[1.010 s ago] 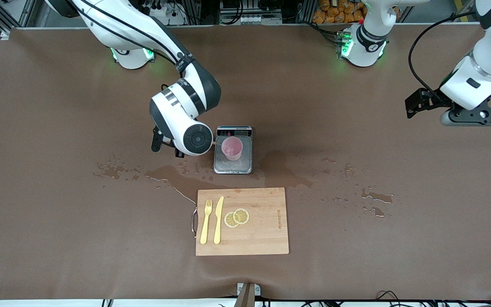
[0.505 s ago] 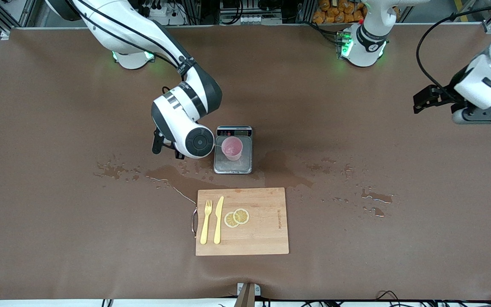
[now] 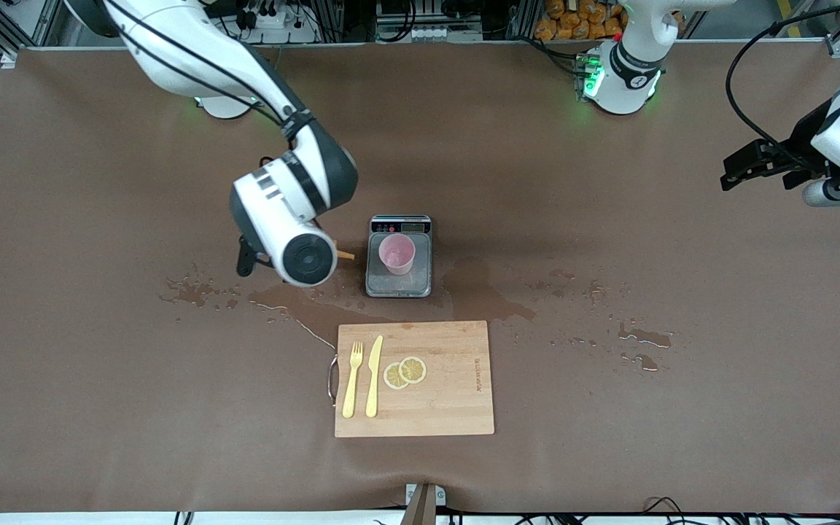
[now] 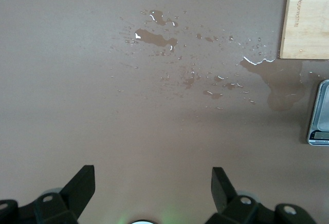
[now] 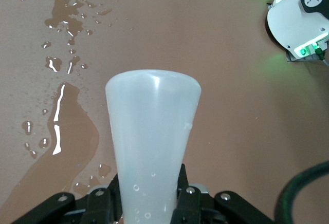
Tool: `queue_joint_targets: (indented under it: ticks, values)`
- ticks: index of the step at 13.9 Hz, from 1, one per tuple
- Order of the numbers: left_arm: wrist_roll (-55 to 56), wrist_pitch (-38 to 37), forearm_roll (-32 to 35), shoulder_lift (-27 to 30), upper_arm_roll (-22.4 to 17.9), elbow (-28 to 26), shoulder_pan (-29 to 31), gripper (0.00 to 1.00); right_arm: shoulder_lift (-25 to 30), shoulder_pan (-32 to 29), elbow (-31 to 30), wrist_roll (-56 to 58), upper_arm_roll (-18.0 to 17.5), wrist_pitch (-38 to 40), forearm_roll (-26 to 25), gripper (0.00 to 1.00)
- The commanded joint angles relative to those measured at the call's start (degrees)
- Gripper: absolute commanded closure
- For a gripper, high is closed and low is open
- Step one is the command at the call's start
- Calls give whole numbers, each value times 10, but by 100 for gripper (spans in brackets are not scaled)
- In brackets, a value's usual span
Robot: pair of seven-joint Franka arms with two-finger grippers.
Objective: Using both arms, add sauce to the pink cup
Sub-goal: 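Carry the bottle back to its starting spot with the right gripper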
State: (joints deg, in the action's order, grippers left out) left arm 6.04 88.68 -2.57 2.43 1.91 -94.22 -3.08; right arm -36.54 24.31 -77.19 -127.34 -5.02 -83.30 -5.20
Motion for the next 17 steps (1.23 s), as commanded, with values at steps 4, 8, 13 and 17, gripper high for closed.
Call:
queue_joint_targets:
  ticks: [4, 8, 13, 17]
  values:
    - [-32, -8, -1, 13, -5, 3, -16, 0, 35, -122, -1, 174, -10, 18, 129, 73]
    - [-32, 0, 6, 14, 1, 3, -17, 0, 45, -194, -1, 291, -10, 30, 178, 71]
    - [-37, 20, 6, 11, 4, 12, -8, 0, 38, -312, -2, 500, -9, 51, 252, 71]
    - [-38, 18, 9, -5, 2, 31, -8, 0, 22, -371, -2, 614, -9, 51, 264, 71]
